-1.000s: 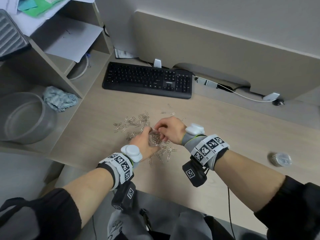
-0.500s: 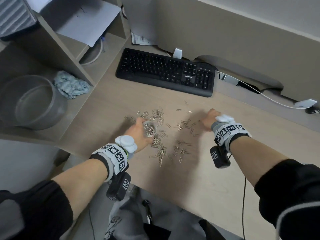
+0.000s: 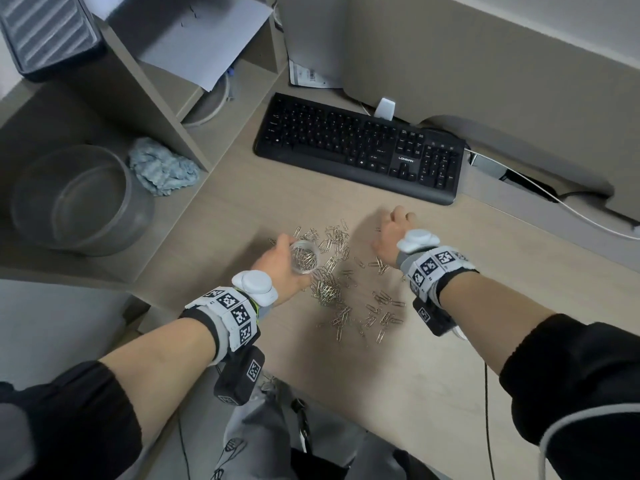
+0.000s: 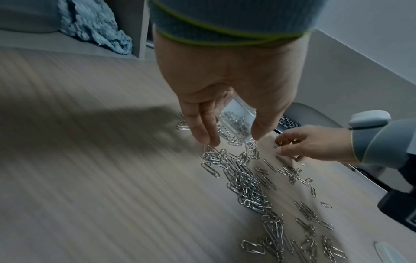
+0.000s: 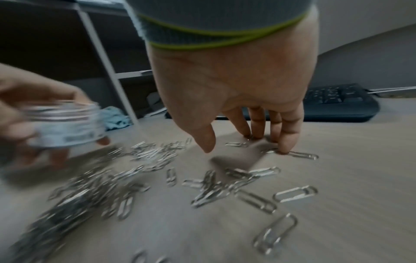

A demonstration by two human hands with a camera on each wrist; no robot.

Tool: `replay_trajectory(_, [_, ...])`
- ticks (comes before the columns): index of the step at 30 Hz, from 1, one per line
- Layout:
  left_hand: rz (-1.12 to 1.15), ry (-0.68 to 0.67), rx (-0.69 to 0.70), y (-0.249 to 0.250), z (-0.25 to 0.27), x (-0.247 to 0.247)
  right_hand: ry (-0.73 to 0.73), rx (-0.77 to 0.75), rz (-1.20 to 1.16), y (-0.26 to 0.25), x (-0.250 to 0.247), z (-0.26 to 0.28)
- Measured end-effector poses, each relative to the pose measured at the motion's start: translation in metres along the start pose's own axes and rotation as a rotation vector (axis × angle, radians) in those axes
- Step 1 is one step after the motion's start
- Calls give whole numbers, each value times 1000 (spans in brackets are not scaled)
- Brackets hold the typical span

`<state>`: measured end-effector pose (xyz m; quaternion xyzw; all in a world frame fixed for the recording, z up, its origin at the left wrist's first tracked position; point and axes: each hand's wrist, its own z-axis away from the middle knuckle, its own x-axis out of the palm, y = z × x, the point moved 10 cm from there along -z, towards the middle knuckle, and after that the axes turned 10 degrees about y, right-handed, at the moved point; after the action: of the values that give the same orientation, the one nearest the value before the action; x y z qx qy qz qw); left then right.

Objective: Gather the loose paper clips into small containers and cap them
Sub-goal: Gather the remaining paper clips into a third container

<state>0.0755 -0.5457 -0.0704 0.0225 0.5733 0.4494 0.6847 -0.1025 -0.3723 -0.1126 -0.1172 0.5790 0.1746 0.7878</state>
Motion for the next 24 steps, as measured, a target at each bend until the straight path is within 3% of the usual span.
replay_trajectory(5, [-20, -16, 3, 0, 1, 2, -3, -257, -50, -29, 19, 44])
replay_trajectory(12, [-6, -37, 31, 1, 11, 8, 45, -101, -115, 38, 13, 40])
replay_trajectory(19, [-13, -28, 43, 3, 14, 5, -36, -338, -140, -28, 27, 70])
replay_trajectory(24, [2, 8, 7, -9, 19, -8, 55, -245, -177, -11, -2, 24])
